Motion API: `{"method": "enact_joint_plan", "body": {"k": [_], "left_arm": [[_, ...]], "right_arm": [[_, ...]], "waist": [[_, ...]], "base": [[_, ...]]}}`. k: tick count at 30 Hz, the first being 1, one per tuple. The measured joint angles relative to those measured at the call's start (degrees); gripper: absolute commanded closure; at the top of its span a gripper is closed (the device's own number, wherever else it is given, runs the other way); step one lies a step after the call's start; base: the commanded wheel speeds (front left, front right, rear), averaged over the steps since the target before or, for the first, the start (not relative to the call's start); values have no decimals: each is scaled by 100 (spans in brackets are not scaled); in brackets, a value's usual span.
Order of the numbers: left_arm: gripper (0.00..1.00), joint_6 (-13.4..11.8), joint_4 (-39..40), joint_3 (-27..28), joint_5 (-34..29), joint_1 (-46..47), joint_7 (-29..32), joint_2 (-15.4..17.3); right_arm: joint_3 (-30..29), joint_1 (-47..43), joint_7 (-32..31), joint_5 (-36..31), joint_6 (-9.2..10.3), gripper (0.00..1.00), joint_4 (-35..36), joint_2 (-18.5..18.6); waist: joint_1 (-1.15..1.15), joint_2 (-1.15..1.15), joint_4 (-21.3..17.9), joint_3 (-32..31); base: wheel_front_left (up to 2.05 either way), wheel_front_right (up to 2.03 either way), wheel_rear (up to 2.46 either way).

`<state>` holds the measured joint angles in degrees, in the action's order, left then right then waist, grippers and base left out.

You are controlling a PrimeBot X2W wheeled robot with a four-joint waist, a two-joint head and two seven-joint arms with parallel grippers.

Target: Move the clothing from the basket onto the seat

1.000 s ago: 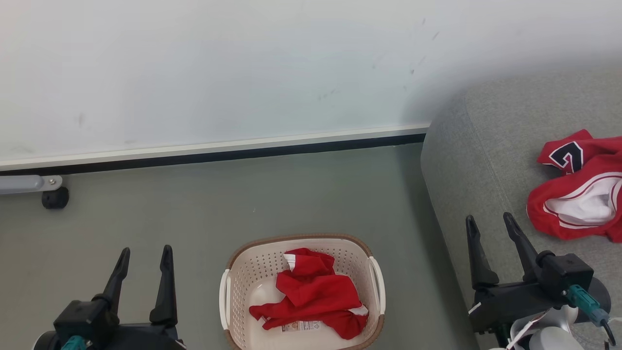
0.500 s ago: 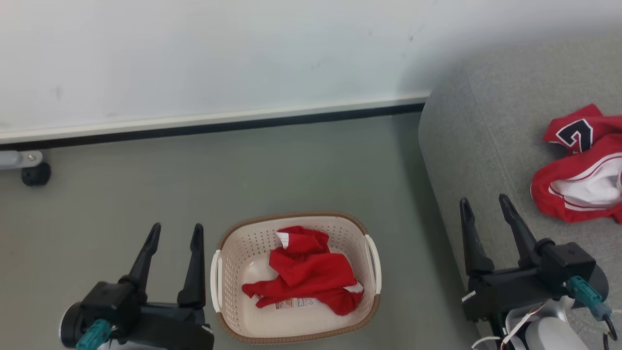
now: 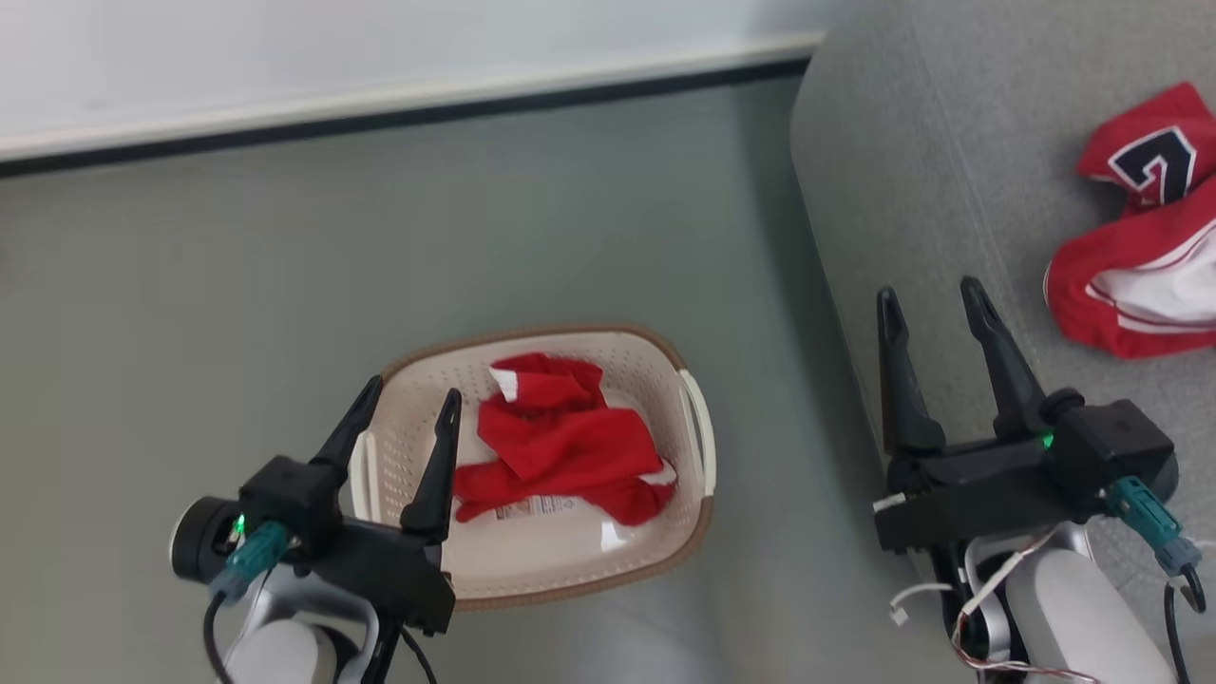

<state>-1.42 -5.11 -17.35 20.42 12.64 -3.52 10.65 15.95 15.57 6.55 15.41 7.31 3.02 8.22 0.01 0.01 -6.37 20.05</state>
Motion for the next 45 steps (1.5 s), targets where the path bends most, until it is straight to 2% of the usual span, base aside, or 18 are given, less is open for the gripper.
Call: {"method": "enact_joint_plan", "body": {"k": [14,30,45], "left_arm": [[0,372,-1000,-122,-75,1039,312,114],[0,657,-1712,-257,-397,2338,925,658],[0,757,-2565,-598,-722,2699,1345,1071]], "right_arm": [[314,794,-101,-149,0,0,288,-234],[712,1565,130,-43,0,0,354,-452],[1002,1701,521,287,-1,0,-93,-512]], "waist": [[0,0,-492,1159],[0,1,-1181,2497],[-1,0,-1886,3249]], "base": [[0,0,0],[0,0,0],[0,0,0]]}}
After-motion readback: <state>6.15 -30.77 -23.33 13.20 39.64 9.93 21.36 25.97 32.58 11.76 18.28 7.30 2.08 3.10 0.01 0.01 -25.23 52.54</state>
